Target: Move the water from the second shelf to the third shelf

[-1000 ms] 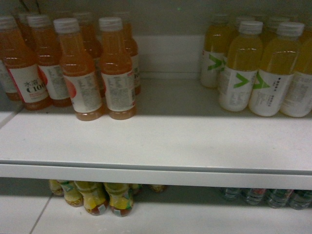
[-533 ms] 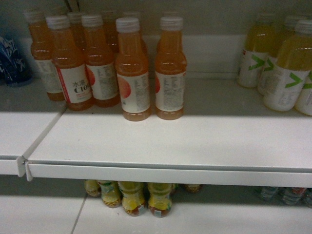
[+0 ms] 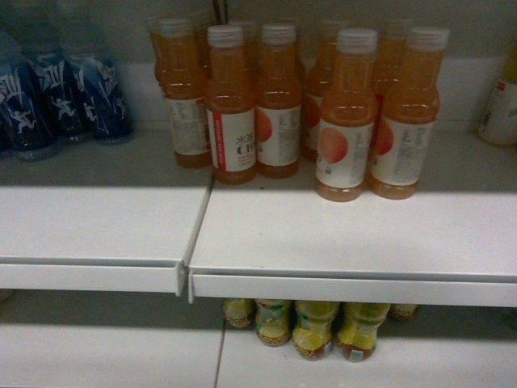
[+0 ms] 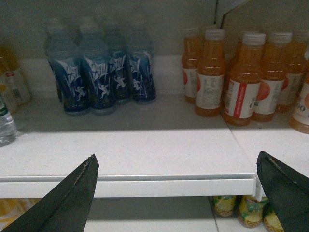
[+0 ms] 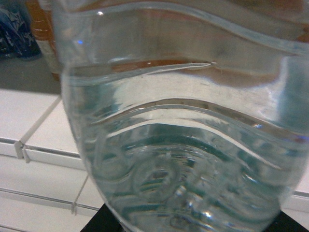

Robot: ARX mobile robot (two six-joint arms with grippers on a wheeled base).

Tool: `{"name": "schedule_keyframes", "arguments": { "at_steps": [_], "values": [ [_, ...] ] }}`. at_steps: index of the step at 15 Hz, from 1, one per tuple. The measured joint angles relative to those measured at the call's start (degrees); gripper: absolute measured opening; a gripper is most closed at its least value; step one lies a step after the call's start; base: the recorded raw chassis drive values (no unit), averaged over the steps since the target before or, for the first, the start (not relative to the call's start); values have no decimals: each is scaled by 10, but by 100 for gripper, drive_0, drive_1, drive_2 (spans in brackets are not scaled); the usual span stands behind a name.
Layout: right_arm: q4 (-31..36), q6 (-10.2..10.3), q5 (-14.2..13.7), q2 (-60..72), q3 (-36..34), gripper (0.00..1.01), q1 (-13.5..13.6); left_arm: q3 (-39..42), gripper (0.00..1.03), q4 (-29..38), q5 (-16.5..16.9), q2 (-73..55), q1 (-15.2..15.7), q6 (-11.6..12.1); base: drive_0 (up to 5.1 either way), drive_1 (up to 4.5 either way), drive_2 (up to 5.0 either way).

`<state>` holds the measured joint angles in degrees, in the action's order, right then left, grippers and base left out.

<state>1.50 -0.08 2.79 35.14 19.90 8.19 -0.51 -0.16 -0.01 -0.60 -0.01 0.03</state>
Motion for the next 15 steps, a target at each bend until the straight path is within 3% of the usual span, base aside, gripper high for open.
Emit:
{"name": "schedule_keyframes", "arguments": {
  "at_steps": [15],
  "values": [
    [0, 0, 0, 0, 0, 39, 0, 0, 98, 0, 0, 0, 0, 0, -498, 248, 248]
  ]
}}
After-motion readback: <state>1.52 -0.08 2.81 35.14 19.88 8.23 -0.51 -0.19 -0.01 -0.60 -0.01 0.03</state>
